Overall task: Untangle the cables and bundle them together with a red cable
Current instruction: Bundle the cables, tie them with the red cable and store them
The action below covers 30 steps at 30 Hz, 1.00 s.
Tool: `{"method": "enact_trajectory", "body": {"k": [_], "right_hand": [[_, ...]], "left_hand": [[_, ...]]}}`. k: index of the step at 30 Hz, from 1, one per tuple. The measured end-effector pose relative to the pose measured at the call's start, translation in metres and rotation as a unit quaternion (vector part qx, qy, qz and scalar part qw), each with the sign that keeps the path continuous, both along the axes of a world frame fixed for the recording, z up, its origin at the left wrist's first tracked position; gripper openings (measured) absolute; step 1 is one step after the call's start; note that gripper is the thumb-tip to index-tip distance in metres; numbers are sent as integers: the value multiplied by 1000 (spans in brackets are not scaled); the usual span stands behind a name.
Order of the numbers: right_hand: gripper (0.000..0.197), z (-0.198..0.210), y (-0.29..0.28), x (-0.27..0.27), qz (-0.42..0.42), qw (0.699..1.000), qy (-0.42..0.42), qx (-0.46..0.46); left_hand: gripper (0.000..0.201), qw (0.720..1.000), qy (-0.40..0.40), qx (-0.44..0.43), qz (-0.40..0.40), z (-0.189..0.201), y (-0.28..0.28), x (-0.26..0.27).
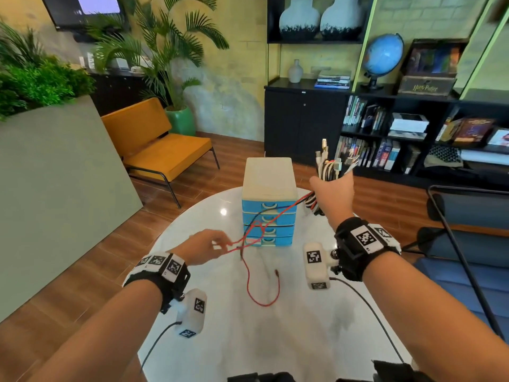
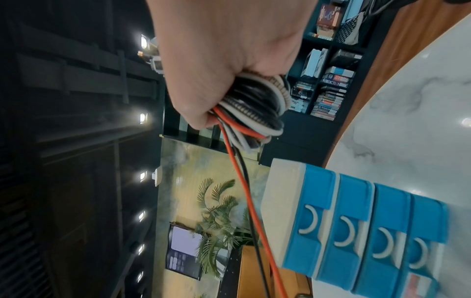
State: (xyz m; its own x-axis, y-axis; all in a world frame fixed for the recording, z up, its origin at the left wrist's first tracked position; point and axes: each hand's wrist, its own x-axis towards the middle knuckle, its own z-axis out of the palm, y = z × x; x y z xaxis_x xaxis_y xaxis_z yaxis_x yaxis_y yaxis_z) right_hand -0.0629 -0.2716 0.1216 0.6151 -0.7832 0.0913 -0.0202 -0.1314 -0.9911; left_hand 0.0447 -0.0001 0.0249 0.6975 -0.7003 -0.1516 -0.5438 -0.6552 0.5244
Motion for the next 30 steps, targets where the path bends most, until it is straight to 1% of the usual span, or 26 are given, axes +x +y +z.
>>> {"method": "enact_trajectory", "body": {"k": [2, 5, 7, 9, 11, 13, 15, 16, 18, 19, 20, 21, 22, 24, 25, 26, 28, 30], "right_hand": [[51, 4, -5, 0, -11, 1000, 1, 4], [43, 8, -5, -1, -13, 1000, -1, 6], [45, 8, -1, 0, -10, 1000, -3, 1], [50, 8, 3, 0, -3, 1000, -7, 3], [46, 8, 7, 0, 6, 1000, -20, 2], [39, 7, 11, -1, 23, 999, -24, 0], [33, 6, 17, 0, 49, 999, -16, -4], [32, 6, 20, 0, 64, 998, -10, -5], [31, 3, 28, 3, 98, 995, -1, -3], [31, 3, 32, 5, 115, 993, 1, 1], [31, 2, 36, 6, 129, 992, 4, 5], [31, 1, 40, 7, 142, 990, 5, 7], [31, 0, 43, 8, 149, 989, 4, 8], [32, 0, 44, 8, 147, 989, -6, 9], [33, 1, 41, 8, 138, 990, -14, 9], [33, 1, 38, 7, 124, 992, -23, 10], [31, 3, 28, 5, 87, 995, -40, 30], [34, 3, 17, 4, 47, 995, -57, 72]], "left_hand": [[14, 998, -22, 52, 11, -12, 13, 3], [10, 990, -59, 109, 66, -21, 22, 6], [11, 980, -101, 141, 97, -22, 25, 8], [14, 970, -135, 168, 107, -20, 23, 9], [21, 969, -135, 178, 110, -17, 20, 8], [32, 977, -107, 152, 104, -14, 14, 7], [41, 986, -93, 118, 76, -4, 0, 4], [43, 989, -101, 88, 66, 4, -10, 1], [42, 992, -111, -22, 62, 23, -32, -9], [37, 989, -90, -94, 65, 34, -42, -16], [32, 985, -41, -157, 61, 42, -52, -22], [32, 979, 16, -196, 48, 52, -62, -29], [38, 975, 72, -207, 33, 59, -70, -35], [51, 962, 188, -197, -1, 69, -81, -45], [53, 949, 248, -196, -18, 71, -85, -50], [51, 930, 305, -204, -29, 71, -86, -54], [44, 880, 410, -238, -25, 68, -83, -59], [39, 830, 501, -246, -11, 63, -75, -58]]}}
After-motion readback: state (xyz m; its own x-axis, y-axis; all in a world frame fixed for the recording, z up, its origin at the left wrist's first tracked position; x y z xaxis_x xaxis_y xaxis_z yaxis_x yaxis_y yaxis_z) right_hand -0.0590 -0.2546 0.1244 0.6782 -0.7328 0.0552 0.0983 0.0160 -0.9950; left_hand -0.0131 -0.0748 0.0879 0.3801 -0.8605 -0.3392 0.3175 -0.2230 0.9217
